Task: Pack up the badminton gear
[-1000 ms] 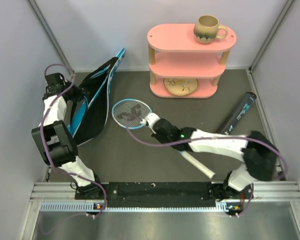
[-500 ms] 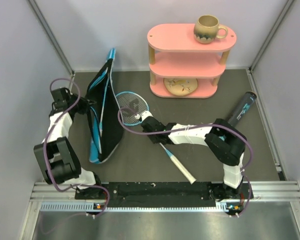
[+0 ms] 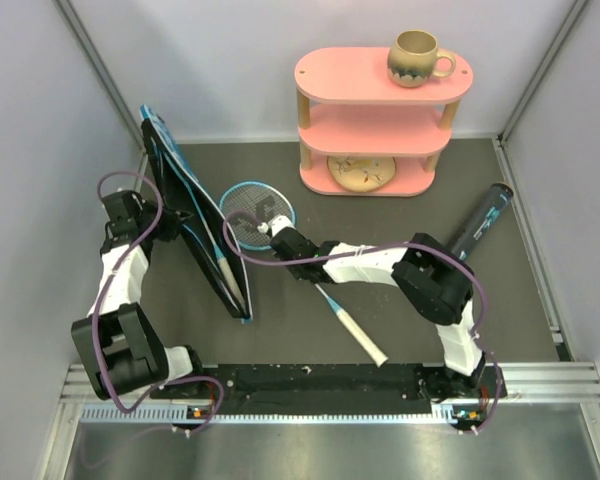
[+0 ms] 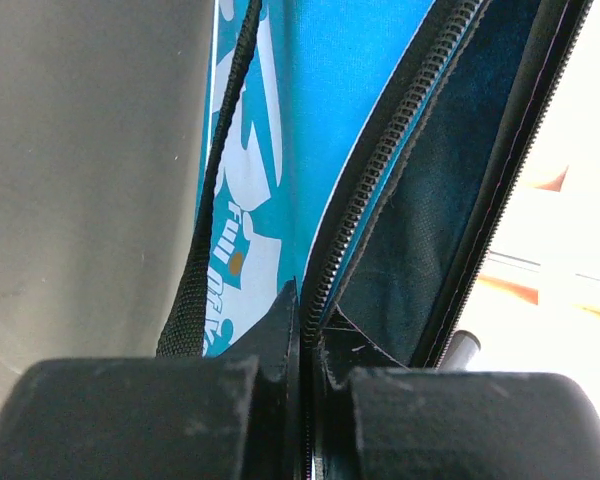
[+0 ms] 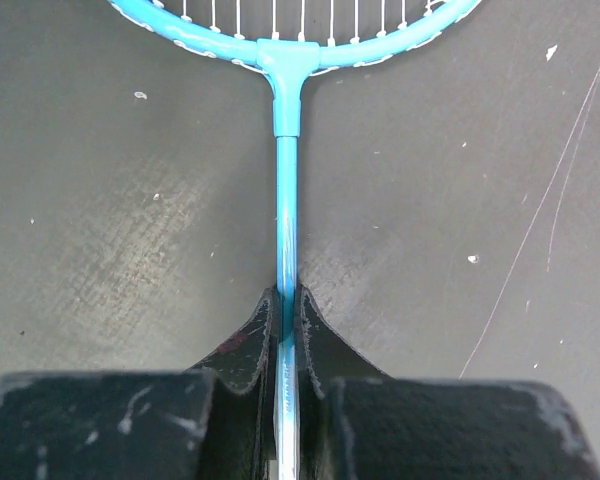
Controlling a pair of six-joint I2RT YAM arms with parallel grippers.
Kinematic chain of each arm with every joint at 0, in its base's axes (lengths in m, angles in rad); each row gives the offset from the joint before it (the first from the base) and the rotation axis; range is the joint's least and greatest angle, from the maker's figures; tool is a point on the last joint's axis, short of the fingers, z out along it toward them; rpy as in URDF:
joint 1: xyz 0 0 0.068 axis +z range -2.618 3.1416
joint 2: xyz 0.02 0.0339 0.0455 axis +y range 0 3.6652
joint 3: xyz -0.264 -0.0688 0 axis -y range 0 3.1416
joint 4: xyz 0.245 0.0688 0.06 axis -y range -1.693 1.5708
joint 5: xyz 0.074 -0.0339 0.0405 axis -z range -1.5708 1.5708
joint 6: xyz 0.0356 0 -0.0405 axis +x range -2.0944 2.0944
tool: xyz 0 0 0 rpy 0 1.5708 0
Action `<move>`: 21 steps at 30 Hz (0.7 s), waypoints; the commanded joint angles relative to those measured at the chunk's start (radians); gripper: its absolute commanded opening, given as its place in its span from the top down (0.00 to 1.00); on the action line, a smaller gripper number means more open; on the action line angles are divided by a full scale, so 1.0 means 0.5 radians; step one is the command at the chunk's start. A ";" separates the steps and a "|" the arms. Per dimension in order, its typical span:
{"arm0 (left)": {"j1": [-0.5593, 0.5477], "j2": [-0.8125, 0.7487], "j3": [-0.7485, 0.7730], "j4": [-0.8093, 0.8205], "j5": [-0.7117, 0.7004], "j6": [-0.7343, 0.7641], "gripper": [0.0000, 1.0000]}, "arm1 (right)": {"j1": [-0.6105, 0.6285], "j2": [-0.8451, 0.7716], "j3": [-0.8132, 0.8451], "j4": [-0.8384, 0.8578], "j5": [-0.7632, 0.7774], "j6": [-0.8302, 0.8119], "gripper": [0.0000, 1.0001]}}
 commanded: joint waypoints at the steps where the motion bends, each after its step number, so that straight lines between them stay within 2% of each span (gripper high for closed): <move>1: -0.005 -0.135 -0.068 0.155 0.028 0.006 1.00 | -0.023 -0.084 -0.033 -0.075 0.029 0.015 1.00; 3: -0.008 -0.141 -0.093 0.167 0.053 0.028 1.00 | -0.071 -0.307 -0.049 -0.133 -0.093 0.086 1.00; 7: -0.005 -0.156 -0.230 0.357 0.224 0.031 1.00 | -0.237 -0.685 -0.110 -0.195 -0.678 0.258 1.00; 12: -0.011 -0.113 -0.381 0.706 0.402 -0.156 1.00 | -0.452 -0.983 -0.199 -0.228 -1.298 0.491 1.00; 15: -0.024 -0.082 -0.403 0.793 0.445 -0.205 1.00 | -0.461 -1.116 -0.199 -0.219 -1.483 0.568 1.00; 19: -0.051 -0.064 -0.486 1.007 0.476 -0.352 1.00 | -0.465 -1.223 -0.214 -0.048 -1.775 0.895 1.00; 21: -0.097 -0.055 -0.480 1.014 0.458 -0.362 1.00 | -0.440 -1.238 -0.236 0.212 -1.961 1.070 1.00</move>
